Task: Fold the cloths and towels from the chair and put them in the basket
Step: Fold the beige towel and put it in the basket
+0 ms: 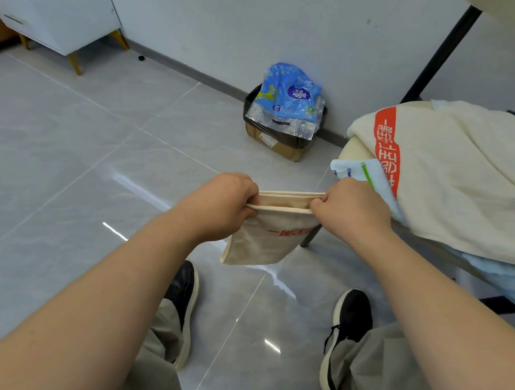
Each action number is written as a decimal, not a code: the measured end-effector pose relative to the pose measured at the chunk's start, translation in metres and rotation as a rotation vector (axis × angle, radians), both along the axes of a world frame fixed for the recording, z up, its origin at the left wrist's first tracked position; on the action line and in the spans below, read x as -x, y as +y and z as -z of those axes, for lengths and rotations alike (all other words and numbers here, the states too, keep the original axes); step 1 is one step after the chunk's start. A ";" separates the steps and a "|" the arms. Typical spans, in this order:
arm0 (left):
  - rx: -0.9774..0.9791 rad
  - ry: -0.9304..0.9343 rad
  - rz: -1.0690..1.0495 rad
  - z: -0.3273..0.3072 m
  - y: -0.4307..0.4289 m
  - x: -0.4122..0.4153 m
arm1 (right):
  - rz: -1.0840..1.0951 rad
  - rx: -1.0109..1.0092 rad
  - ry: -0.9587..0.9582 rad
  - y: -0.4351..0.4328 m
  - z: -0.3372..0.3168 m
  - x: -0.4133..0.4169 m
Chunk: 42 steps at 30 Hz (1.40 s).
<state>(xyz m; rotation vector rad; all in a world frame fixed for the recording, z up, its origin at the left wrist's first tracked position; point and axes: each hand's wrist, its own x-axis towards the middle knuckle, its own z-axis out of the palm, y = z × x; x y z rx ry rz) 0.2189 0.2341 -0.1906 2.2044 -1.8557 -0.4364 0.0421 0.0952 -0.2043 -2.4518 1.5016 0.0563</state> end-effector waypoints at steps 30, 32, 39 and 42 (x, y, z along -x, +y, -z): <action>0.229 0.625 -0.470 0.003 -0.004 -0.004 | 0.012 -0.559 -0.560 -0.009 -0.018 -0.002; 0.276 0.677 -0.532 0.003 -0.005 -0.007 | -0.122 -0.599 -0.551 -0.009 -0.021 0.002; 0.348 0.838 -0.622 0.003 -0.006 -0.008 | -0.302 -0.262 -0.350 -0.009 -0.018 0.002; 0.336 0.818 -0.559 -0.001 -0.006 -0.003 | -0.330 -0.218 -0.284 -0.013 -0.019 0.005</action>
